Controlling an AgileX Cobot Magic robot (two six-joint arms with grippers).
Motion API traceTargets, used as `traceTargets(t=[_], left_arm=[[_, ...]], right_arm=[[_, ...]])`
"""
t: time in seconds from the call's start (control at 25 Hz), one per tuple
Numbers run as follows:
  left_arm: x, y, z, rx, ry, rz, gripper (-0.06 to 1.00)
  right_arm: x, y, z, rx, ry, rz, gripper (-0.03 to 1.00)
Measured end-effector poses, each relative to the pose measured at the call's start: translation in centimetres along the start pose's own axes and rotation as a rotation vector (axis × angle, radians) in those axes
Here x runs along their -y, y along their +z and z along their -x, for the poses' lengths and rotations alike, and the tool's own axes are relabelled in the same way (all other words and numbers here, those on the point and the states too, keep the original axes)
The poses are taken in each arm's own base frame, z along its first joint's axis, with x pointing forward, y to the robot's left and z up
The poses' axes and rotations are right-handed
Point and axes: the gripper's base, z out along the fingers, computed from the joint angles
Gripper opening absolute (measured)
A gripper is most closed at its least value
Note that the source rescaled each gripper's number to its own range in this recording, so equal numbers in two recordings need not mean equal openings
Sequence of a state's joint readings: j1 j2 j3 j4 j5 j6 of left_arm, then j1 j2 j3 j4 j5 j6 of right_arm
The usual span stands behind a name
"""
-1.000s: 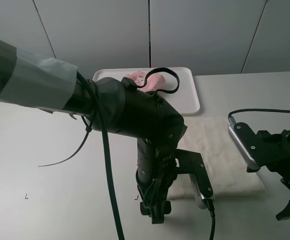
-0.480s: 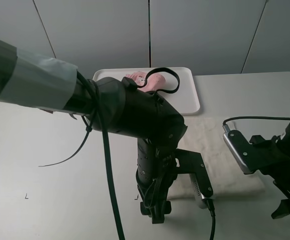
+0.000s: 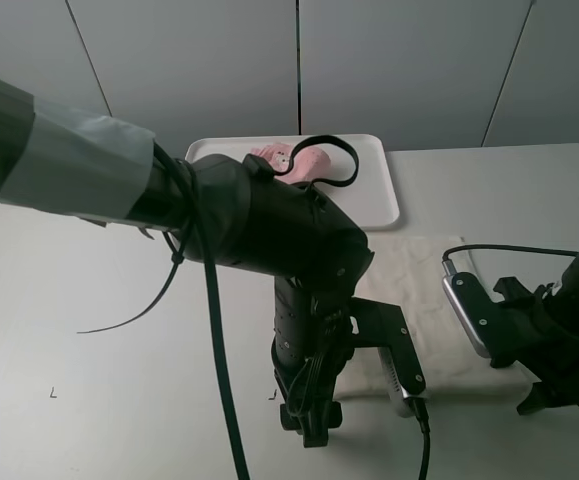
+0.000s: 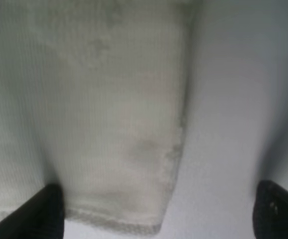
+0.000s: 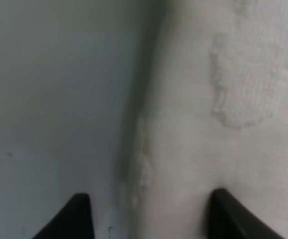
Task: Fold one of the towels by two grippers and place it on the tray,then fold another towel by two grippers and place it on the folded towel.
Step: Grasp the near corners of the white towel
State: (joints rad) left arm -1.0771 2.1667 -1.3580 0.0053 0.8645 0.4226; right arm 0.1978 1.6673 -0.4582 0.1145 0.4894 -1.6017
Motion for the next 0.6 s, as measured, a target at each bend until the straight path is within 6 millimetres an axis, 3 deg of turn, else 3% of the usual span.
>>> traceTargets(t=[0.36, 0.6], left_arm=[[-0.01, 0.0, -0.01, -0.001, -0.006, 0.002, 0.98], [-0.15, 0.0, 0.05, 0.006, -0.013, 0.016, 0.98]], right_arm=[[-0.5, 0.32, -0.16, -0.008, -0.004, -0.073, 0.18], [-0.35, 0.31, -0.18, -0.011, -0.009, -0.089, 0.03]])
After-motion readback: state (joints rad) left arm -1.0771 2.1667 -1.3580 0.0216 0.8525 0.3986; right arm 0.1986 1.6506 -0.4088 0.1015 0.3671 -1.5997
